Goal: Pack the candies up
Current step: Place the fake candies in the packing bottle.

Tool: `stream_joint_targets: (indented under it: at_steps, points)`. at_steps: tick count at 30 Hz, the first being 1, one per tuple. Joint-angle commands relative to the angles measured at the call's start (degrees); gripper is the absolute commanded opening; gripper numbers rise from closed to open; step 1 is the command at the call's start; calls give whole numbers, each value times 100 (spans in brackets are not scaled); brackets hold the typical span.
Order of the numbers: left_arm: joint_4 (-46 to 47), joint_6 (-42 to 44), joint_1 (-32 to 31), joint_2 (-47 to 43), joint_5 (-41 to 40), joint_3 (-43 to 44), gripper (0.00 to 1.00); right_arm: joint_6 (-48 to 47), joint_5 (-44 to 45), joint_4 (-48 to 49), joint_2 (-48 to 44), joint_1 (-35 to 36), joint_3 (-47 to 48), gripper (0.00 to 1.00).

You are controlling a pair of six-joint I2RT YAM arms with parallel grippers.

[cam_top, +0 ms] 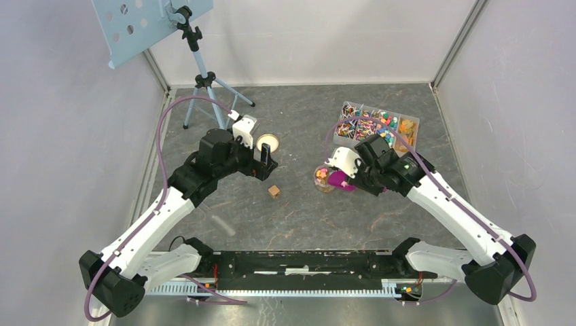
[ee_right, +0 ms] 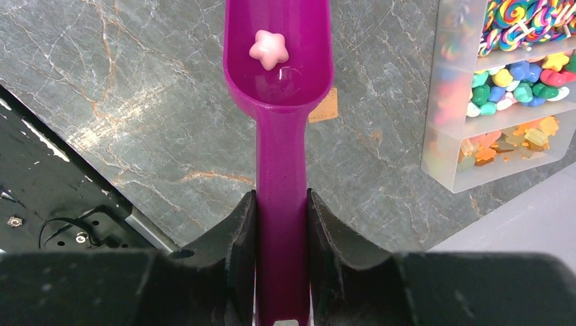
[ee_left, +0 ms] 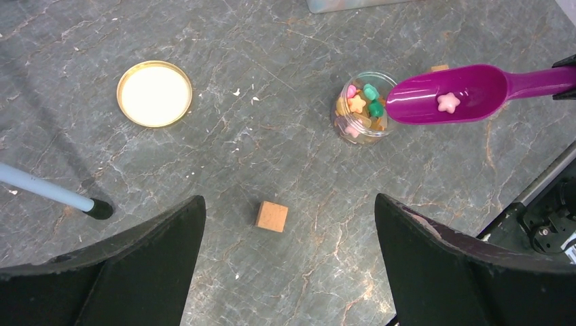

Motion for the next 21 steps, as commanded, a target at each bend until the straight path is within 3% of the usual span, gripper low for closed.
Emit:
stream_joint_targets:
  at_steps: [1, 21]
  points:
    - [59, 313, 19, -133, -98, 111, 100, 296, 360, -179, 165, 159, 432, 0]
    - [69, 333, 21, -209, -167, 67, 100, 572, 1035, -504, 846, 685, 980, 0]
